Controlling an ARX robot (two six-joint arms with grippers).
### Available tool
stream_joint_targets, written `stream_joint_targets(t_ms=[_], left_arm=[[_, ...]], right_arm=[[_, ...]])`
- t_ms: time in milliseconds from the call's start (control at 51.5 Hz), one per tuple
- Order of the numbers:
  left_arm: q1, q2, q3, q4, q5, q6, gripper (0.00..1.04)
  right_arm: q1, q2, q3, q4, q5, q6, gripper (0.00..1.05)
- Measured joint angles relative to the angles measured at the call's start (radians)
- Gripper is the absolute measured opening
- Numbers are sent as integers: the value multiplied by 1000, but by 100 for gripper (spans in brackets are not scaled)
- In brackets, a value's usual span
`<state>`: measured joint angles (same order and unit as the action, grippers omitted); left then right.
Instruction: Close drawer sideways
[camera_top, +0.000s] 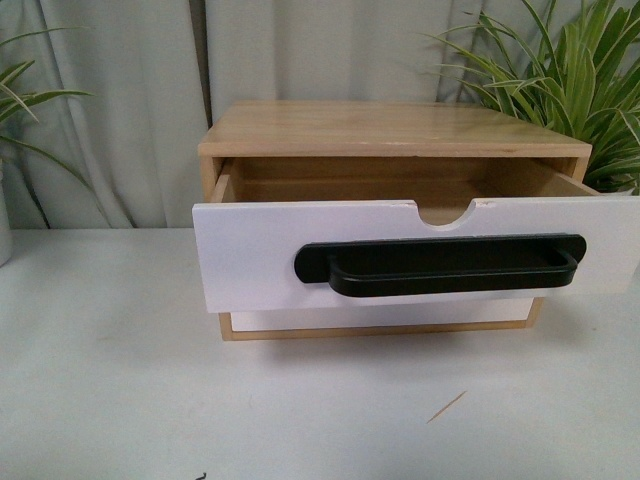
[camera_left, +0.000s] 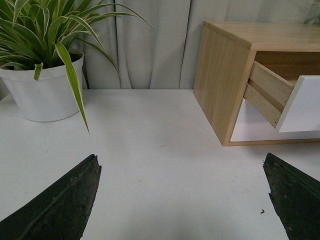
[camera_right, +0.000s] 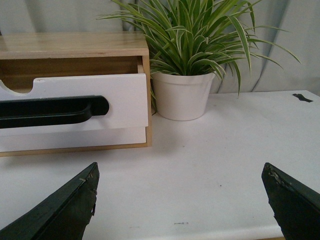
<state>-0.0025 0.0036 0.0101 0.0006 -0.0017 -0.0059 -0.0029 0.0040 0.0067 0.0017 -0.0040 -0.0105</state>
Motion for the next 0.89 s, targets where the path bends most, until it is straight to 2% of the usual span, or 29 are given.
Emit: stream_joint_targets(t_ms=[893], left_arm=[[0,0,0,0,0,0,99]], right_arm=[[0,0,0,0,0,0,96]])
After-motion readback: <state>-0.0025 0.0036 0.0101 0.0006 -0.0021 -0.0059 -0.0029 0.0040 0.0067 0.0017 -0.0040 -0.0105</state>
